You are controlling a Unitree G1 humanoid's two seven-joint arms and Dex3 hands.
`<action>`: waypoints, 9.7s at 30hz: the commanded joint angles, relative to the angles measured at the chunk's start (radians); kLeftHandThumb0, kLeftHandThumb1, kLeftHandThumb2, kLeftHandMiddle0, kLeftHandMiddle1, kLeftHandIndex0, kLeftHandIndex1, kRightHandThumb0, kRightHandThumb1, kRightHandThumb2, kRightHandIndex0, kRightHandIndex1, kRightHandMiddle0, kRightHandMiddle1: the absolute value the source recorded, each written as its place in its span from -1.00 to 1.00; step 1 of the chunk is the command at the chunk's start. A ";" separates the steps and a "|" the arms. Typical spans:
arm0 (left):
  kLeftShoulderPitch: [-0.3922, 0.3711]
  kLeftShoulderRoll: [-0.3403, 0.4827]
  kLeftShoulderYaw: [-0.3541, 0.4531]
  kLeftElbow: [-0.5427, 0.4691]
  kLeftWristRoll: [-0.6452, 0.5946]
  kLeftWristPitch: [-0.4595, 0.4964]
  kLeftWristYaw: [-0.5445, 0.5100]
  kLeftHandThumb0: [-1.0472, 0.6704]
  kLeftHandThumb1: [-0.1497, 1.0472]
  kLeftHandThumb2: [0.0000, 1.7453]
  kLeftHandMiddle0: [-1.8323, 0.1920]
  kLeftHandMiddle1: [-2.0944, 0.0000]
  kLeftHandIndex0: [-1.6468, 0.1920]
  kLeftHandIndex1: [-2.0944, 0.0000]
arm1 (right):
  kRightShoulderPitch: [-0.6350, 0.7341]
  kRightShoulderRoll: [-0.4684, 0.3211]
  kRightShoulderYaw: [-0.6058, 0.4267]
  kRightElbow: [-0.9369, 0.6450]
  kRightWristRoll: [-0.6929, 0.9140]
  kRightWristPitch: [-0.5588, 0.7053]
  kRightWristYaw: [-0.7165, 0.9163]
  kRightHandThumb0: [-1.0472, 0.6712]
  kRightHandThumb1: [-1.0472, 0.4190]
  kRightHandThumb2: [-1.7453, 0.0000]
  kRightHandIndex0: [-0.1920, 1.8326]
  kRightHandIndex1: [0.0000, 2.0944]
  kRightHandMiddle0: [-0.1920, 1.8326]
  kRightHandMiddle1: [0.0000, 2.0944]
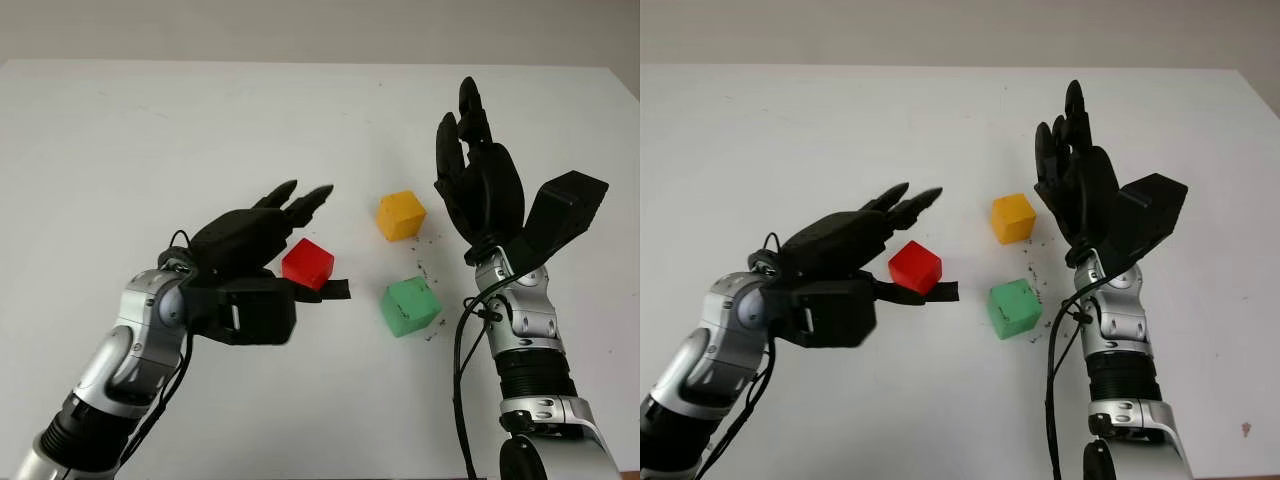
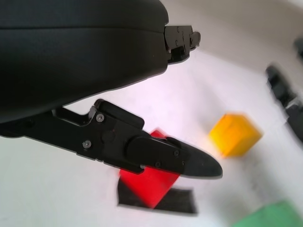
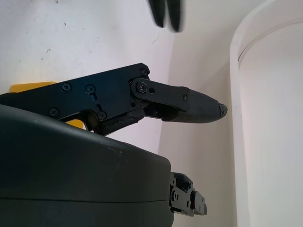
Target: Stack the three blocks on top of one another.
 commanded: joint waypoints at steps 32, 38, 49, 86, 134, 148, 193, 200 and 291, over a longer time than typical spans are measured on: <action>0.095 -0.217 0.368 0.166 -0.637 -0.129 0.311 -0.64 1.00 -0.29 1.00 0.99 1.00 1.00 | -0.421 -0.552 0.390 0.241 -0.679 -0.364 0.276 -0.54 -0.53 0.94 -0.72 -0.94 -0.44 -0.93; 0.093 -0.208 0.353 0.171 -0.627 -0.143 0.313 -0.64 1.00 -0.29 1.00 1.00 1.00 1.00 | -0.443 -0.536 0.470 0.311 -0.802 -0.438 0.186 -0.59 -0.59 0.93 -0.74 -0.96 -0.46 -0.95; 0.091 -0.198 0.341 0.176 -0.612 -0.151 0.317 -0.65 1.00 -0.29 1.00 1.00 1.00 1.00 | -0.417 -0.527 0.551 0.332 -0.894 -0.450 0.151 -0.51 -0.64 0.92 -0.77 -0.96 -0.48 -0.95; 0.102 -0.190 0.324 0.151 -0.583 -0.124 0.334 -0.56 1.00 -0.54 1.00 0.96 0.98 0.97 | -0.484 -0.506 0.656 0.528 -1.059 -0.520 -0.218 -0.25 -0.88 0.94 -0.50 -0.94 -0.40 0.23; 0.137 -0.196 0.307 0.135 -0.551 -0.145 0.353 -0.68 1.00 -0.52 1.00 0.98 1.00 0.99 | -0.419 -0.254 0.353 0.304 -0.218 -0.363 0.506 -0.29 -0.87 0.93 -0.53 -0.97 -0.45 0.40; 0.138 -0.196 0.305 0.127 -0.538 -0.139 0.369 -0.71 1.00 -0.52 1.00 0.97 1.00 0.99 | -0.406 -0.237 0.391 0.283 -0.255 -0.271 0.652 -0.30 -0.83 0.94 -0.57 -0.98 -0.38 0.40; 0.130 -0.193 0.303 0.135 -0.539 -0.118 0.354 -0.57 1.00 -0.48 1.00 0.99 1.00 1.00 | -0.394 -0.230 0.417 0.371 -0.452 -0.523 0.459 -0.27 -0.91 0.94 -0.62 -0.96 -0.49 0.41; 0.135 -0.194 0.305 0.131 -0.547 -0.117 0.353 -0.56 1.00 -0.49 1.00 0.99 1.00 1.00 | -0.401 -0.239 0.433 0.395 -0.493 -0.567 0.429 -0.27 -0.90 0.94 -0.61 -0.95 -0.47 0.38; 0.143 -0.197 0.315 0.124 -0.572 -0.135 0.353 -0.65 1.00 -0.53 1.00 0.98 1.00 1.00 | 0.391 -0.653 0.029 -0.616 -0.397 -0.114 0.382 -0.61 -0.81 0.94 -0.78 -0.97 -0.54 -0.95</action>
